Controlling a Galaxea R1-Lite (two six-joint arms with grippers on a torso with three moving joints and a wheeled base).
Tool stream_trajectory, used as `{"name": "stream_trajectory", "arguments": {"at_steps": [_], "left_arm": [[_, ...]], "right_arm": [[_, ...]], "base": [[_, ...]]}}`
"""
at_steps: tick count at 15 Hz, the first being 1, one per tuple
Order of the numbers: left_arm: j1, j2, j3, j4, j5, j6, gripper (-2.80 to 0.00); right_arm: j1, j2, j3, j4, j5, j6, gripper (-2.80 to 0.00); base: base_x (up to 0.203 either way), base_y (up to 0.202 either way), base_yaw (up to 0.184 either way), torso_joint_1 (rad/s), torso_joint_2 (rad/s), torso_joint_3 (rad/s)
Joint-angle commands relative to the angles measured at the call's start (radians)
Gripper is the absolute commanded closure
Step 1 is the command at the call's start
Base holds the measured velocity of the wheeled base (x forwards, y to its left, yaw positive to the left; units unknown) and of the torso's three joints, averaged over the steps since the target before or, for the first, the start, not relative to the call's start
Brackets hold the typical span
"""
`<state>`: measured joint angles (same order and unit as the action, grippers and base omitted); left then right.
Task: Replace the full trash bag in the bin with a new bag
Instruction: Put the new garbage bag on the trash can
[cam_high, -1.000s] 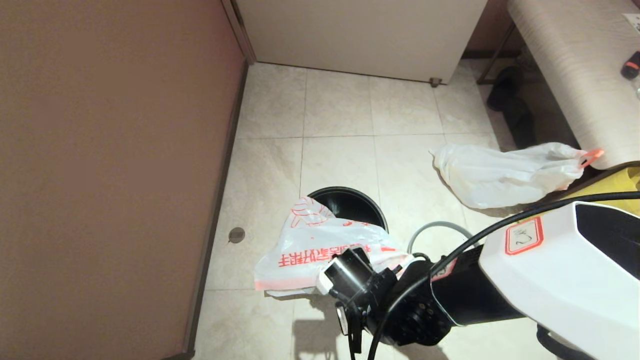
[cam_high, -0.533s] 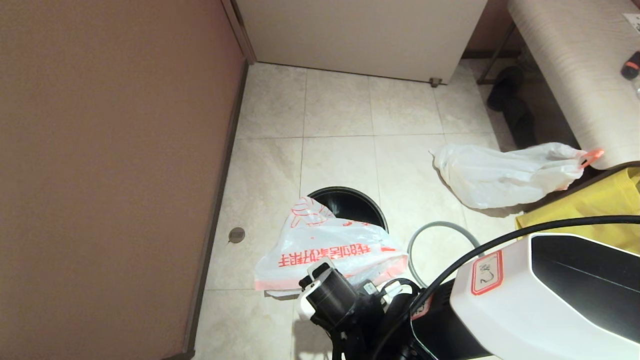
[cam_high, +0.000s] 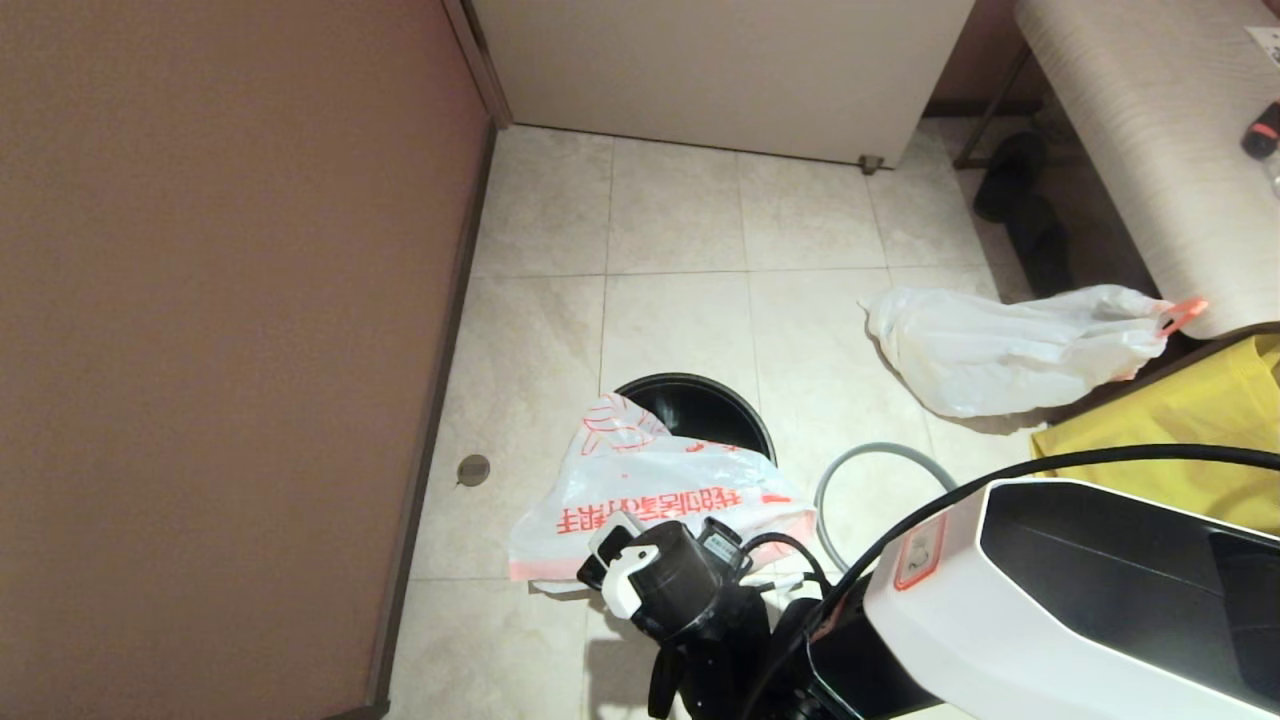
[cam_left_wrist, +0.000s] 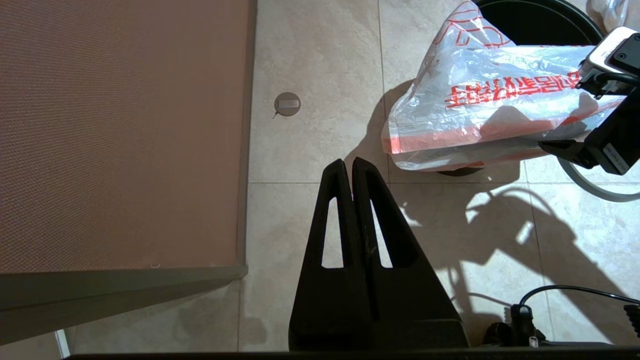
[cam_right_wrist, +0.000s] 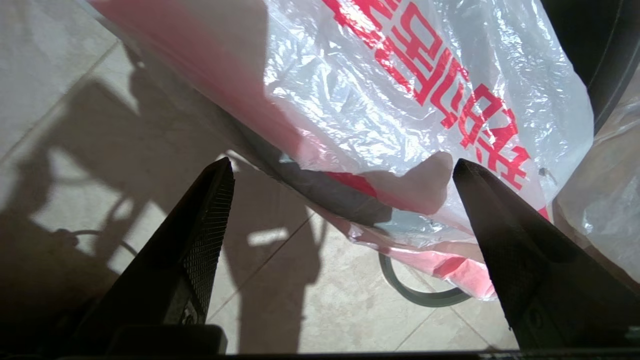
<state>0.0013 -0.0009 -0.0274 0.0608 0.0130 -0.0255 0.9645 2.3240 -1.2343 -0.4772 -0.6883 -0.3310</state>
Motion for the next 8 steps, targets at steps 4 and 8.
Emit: {"name": "stream_trajectory", "arguments": {"at_steps": [4,8], "left_arm": [[0.0,0.001,0.0,0.001,0.001,-0.001,0.0],[0.0,0.001,0.0,0.001,0.001,-0.001,0.0]], "right_arm": [[-0.037,0.035,-0.008,-0.077,-0.004,-0.113,-2.8],[-0.07,0.055,-0.096,-0.082,-0.004,-0.136,-2.8]], "base": [[0.0,0.0,0.0,0.0,0.0,0.0],[0.0,0.0,0.0,0.0,0.0,0.0]]}}
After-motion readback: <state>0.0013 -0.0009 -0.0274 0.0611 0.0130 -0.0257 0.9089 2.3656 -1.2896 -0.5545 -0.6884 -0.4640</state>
